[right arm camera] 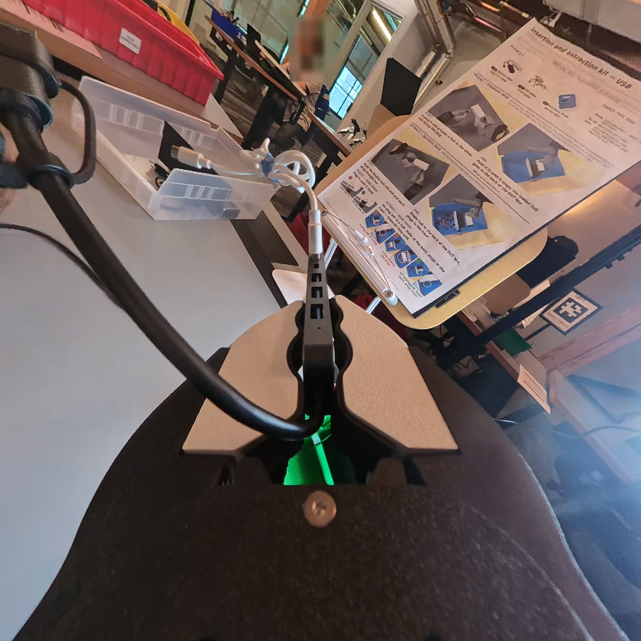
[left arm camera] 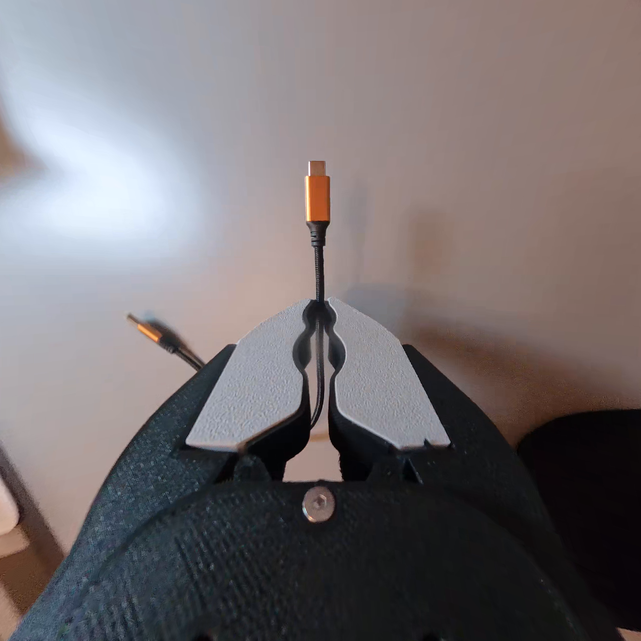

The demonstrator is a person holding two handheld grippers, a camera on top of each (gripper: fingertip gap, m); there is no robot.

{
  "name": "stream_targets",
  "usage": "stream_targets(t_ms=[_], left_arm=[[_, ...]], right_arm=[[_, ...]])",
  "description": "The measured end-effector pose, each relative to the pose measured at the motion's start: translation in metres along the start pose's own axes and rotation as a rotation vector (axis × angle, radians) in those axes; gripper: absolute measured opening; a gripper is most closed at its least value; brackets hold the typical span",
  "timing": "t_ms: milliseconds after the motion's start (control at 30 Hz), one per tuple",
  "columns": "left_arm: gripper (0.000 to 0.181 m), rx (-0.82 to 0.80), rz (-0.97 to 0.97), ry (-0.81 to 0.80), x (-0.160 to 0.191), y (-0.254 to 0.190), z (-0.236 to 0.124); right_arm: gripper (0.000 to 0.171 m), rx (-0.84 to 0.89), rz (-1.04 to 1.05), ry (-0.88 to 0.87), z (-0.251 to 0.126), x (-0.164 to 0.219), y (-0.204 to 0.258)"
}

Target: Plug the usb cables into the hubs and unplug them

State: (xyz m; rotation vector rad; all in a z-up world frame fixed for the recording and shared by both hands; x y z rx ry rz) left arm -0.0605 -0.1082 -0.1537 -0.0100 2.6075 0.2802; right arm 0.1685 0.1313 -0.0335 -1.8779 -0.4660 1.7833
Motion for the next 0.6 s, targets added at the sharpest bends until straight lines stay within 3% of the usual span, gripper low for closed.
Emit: stream_targets(t_ms=[167, 267, 367, 500, 600], left_arm=[[0.004, 0.224, -0.148, -0.513, -0.044, -0.005, -0.066], [0.004, 0.247, -0.285, -0.708, -0.028, 0.016, -0.090], [0.005, 0.186, -0.552, -0.692, 0.019, 0.046, -0.075], [0.007, 0.048, -0.902, -0.480, 0.081, 0.069, -0.034], [0.020, -0.130, -0.964, -0.351, 0.097, 0.078, -0.027]], right_arm=[[0.012, 0.008, 0.023, -0.024, -0.004, -0.002, -0.004], [0.012, 0.008, 0.033, -0.038, -0.005, -0.004, -0.004], [0.012, 0.009, 0.026, -0.028, -0.005, -0.004, -0.004], [0.011, 0.010, 0.030, -0.018, -0.004, -0.001, -0.005], [0.011, 0.013, 0.039, -0.012, -0.004, 0.004, -0.006]])
Point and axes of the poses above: each gripper's, where its closed fingertips meet, z out along the fingers, x out of its underside, y = z × x across the jaws, the point moved 9 cm from there along -z, back along the fingers, and after that the axes turned 6 degrees about -y, right-handed, at the moved point
